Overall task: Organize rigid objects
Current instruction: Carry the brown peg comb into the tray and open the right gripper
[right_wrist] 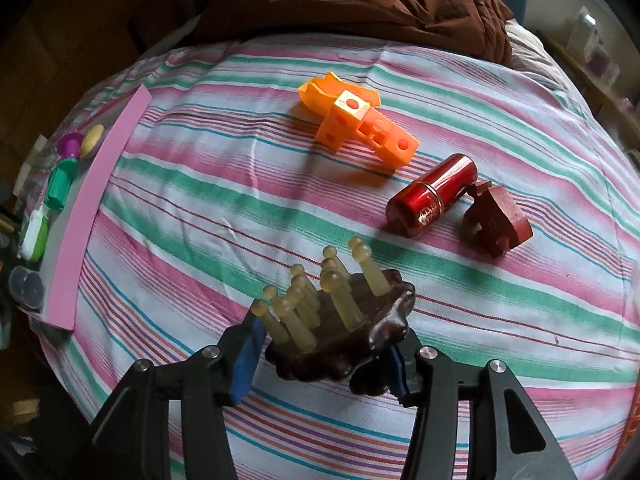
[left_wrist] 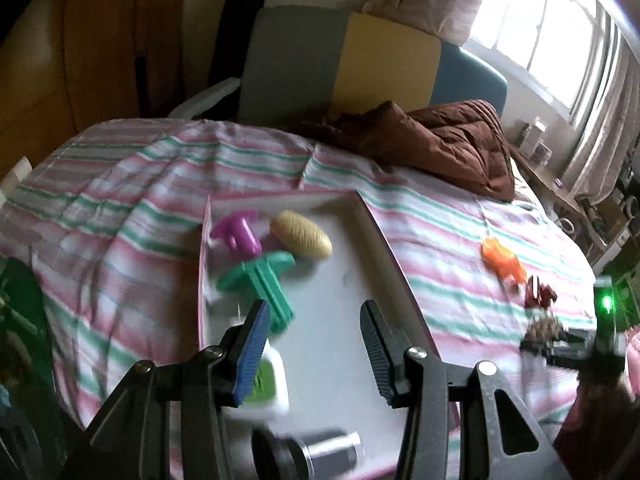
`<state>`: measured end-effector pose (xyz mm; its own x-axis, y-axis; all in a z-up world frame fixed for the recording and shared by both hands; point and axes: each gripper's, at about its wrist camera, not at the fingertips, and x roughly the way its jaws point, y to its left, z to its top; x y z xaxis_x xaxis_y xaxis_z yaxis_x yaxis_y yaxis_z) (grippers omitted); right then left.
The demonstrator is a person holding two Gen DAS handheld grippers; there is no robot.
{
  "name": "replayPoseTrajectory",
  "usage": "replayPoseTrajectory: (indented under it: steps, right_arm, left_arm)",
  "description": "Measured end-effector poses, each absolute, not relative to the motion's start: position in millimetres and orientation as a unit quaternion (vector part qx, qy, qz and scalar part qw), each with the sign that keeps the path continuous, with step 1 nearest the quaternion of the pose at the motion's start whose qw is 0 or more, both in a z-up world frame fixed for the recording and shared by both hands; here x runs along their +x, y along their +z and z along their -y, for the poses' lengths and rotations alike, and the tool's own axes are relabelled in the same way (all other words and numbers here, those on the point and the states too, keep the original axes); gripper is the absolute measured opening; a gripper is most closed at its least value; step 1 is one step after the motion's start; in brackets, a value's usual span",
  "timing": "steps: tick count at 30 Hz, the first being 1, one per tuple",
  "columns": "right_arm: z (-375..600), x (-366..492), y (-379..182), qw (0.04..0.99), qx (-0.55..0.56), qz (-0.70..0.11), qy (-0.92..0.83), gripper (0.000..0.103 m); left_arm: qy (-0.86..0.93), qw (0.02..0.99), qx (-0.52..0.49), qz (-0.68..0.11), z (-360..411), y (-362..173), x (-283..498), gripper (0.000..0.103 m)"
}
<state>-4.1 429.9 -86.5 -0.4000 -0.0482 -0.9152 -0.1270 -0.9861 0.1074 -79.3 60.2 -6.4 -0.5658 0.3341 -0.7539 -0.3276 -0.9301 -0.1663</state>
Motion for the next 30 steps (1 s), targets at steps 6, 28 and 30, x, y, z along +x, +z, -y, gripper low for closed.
replayPoseTrajectory:
  steps: [6, 28, 30]
  right_arm:
    - [-430, -7, -87, 0.031, -0.544, -0.075, 0.835, 0.053]
    - [-386, -7, -85, 0.047, -0.524, -0.054, 0.849, 0.047]
    - [-370, -10, -85, 0.038, -0.526, -0.047, 0.848, 0.047]
  left_arm:
    - [0.889, 0.174, -0.423, -0.031, -58, -15, -40, 0.047]
    - [0.893, 0.168, -0.417, -0.01, -24, -19, -20, 0.047]
    - [0.893, 0.168, -0.417, -0.004, -20, -20, -20, 0.047]
